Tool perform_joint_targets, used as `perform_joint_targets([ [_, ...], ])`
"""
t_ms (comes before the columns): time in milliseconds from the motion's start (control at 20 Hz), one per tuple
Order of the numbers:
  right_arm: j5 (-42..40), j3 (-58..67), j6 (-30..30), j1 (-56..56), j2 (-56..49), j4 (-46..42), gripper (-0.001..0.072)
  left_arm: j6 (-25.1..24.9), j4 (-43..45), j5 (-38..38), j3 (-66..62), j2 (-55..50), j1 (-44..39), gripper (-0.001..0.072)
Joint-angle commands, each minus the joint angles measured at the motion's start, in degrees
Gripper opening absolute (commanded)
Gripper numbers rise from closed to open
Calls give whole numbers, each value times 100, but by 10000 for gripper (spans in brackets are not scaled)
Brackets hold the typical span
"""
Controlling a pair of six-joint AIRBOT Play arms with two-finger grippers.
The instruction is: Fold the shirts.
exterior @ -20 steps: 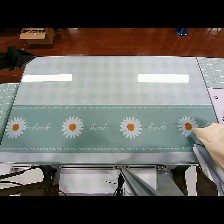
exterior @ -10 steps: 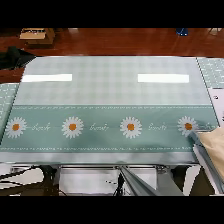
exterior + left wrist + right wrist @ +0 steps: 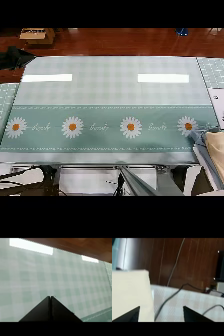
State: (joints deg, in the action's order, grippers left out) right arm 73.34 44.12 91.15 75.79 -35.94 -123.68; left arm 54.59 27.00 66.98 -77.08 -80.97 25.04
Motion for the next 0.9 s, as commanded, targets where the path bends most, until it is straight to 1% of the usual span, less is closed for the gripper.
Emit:
perform_joint_targets([
  [0,-1086,1775,87,4,-752,2376,580,24,-96,37,-7,4,-13,27],
  [50,-1263,2483,-299,-39,-1099,3792,537,-39,-348,59,-7,4,-37,28],
  [100,-1300,3139,-675,-249,-1449,4986,435,-203,-732,92,-7,4,-85,46],
  [150,-1287,3722,-1060,-660,-1808,6033,405,-404,-1294,136,-7,4,-157,141],
  [200,-1222,4113,-1342,-1185,-2096,6697,405,-629,-1851,170,-7,4,-256,296],
  [250,-1082,4363,-1572,-1886,-2350,7075,405,-918,-2374,208,-7,4,-411,429],
  [300,-914,4450,-1709,-2677,-2553,7051,405,-1252,-2597,208,-13,13,-601,442],
  [350,-741,4444,-1790,-3453,-2717,6666,405,-1561,-2382,203,-63,26,-855,442],
  [400,-461,4444,-1755,-4291,-2911,5910,405,-1510,-1770,205,-175,28,-1145,442],
  [450,-70,4444,-1628,-5073,-3101,5071,406,-1121,-887,203,-310,31,-1445,441],
  [500,330,4444,-1530,-5746,-3263,4321,425,-249,352,208,-470,31,-1805,441],
  [550,682,4444,-1530,-6349,-3407,3613,466,935,1692,219,-603,33,-2177,440],
  [600,944,4444,-1530,-6922,-3550,2962,495,1945,2789,308,-686,39,-2503,440],
  [650,1029,4444,-1517,-7340,-3661,2586,495,2455,3674,479,-754,42,-2813,440],
  [700,1001,4444,-1488,-7650,-3766,2544,495,2774,4548,638,-798,42,-3139,440],
  [750,1012,4444,-1436,-7860,-3869,2583,512,2955,5401,800,-796,39,-3469,440],
  [800,1058,4444,-1248,-8037,-3985,2583,594,3027,6118,1025,-793,28,-3766,440],
  [850,1130,4444,-1099,-8150,-4087,2616,591,3036,6688,1250,-793,26,-4065,446],
])
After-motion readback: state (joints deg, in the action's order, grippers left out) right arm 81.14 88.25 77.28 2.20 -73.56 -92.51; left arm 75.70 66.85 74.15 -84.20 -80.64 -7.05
